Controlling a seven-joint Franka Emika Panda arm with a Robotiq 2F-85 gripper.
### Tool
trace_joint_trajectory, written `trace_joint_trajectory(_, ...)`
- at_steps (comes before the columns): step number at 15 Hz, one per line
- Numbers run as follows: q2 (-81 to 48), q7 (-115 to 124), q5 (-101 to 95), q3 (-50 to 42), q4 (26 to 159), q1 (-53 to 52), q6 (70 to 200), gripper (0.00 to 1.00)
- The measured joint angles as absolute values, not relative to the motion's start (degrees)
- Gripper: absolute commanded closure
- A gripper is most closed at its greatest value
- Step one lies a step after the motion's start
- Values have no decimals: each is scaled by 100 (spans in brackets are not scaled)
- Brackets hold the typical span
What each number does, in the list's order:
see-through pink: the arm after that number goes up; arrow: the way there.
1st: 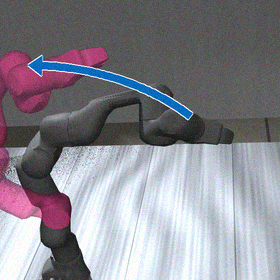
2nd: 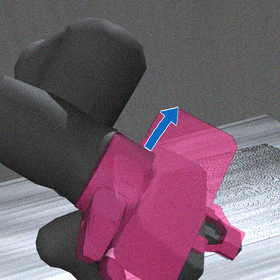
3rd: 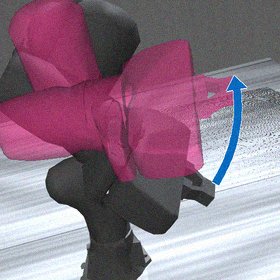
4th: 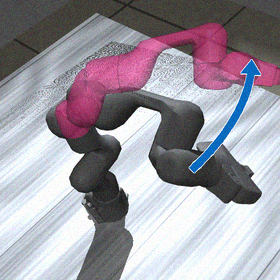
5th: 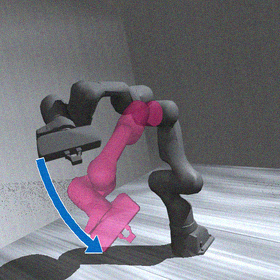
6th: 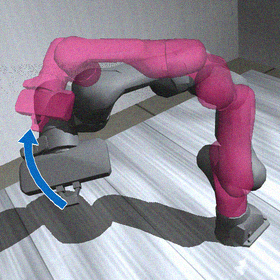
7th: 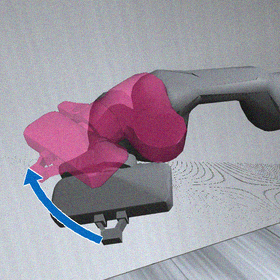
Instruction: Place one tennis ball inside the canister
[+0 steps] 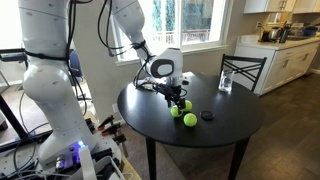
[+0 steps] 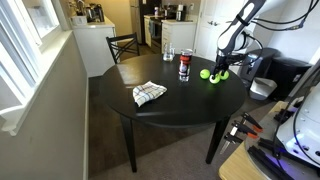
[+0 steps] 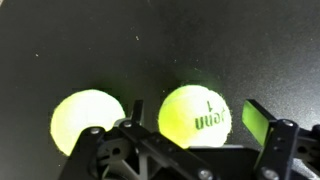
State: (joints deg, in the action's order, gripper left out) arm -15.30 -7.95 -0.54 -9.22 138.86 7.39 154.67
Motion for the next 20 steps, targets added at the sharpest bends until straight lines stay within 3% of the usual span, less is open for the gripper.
trace_joint_trajectory(20,-1854,-795,-193,-962,13734,702,15904,0)
